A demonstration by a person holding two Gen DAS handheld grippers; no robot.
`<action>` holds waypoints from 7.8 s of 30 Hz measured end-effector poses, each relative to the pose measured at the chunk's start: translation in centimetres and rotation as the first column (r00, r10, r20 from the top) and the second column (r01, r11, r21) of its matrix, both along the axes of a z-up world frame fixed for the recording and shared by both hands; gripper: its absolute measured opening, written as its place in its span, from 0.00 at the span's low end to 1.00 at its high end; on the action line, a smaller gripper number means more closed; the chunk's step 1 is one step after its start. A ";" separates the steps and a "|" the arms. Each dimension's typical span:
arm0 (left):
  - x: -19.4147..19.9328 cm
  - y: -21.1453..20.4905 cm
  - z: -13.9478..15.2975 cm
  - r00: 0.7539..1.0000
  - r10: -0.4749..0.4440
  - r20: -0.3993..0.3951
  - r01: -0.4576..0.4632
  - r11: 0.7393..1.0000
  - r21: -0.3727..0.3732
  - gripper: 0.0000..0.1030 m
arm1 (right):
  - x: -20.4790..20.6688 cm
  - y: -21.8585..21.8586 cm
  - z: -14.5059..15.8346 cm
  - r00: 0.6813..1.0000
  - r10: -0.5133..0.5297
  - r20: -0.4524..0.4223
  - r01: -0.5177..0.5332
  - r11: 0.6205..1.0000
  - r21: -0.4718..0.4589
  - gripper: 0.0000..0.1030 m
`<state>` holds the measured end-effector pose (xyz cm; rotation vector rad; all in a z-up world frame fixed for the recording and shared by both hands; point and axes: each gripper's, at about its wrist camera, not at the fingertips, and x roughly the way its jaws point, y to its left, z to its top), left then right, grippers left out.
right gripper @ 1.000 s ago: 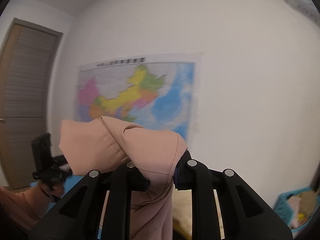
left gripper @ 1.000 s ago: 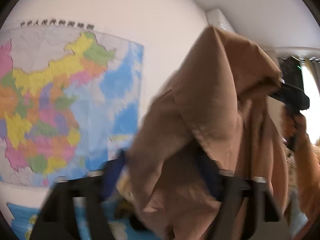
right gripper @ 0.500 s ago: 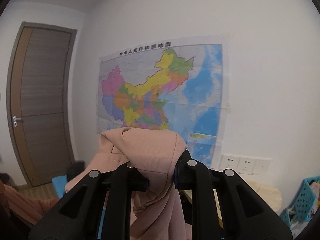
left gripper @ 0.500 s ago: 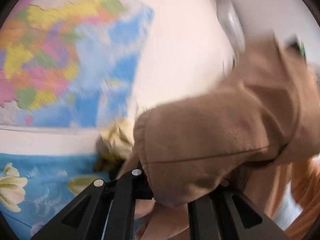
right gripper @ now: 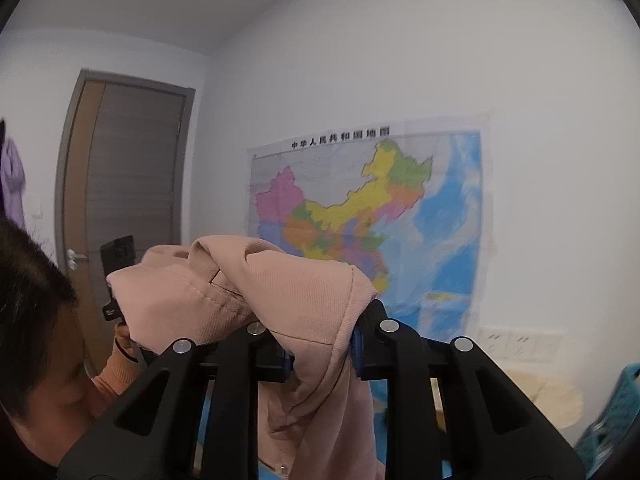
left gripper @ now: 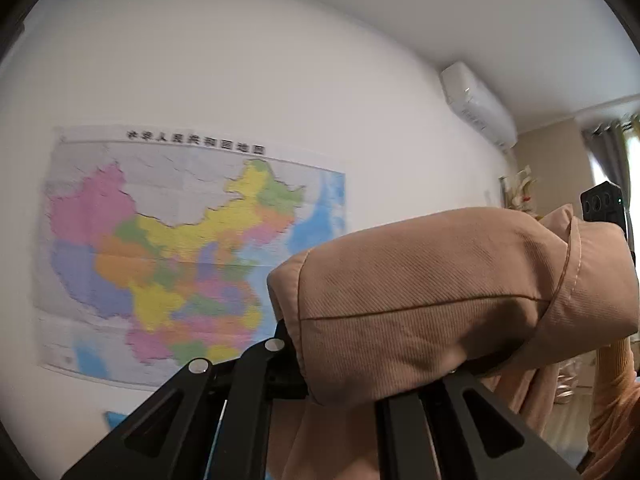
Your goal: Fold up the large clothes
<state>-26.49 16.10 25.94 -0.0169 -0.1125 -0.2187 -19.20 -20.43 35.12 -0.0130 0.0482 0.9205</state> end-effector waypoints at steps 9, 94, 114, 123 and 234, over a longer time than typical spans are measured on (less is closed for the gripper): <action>14.0 4.9 -6.8 0.883 0.213 -0.418 -0.233 0.972 0.003 0.06 | 19.2 7.9 -10.3 0.901 0.015 -0.434 -0.028 0.999 -0.025 0.22; 13.2 21.6 -32.6 0.508 0.081 -0.858 -0.366 0.922 -0.129 0.56 | 22.2 1.5 -31.4 0.636 -0.513 -0.577 0.392 0.858 -0.332 0.79; 9.2 16.8 -26.5 0.565 0.434 -0.702 -0.335 0.898 0.285 0.03 | 17.8 28.4 -36.8 0.779 -0.005 -0.627 -0.312 0.864 -0.395 0.78; 16.0 20.0 -30.2 0.219 0.788 -0.576 -0.469 0.603 0.646 0.16 | 22.8 17.7 -35.1 0.745 -0.238 -0.623 0.015 0.940 -0.341 0.78; 23.2 13.6 -30.5 0.529 -0.049 -0.847 -0.145 0.979 -0.147 0.80 | 36.0 15.8 -41.3 0.563 -0.164 -0.810 0.037 0.984 -0.174 0.14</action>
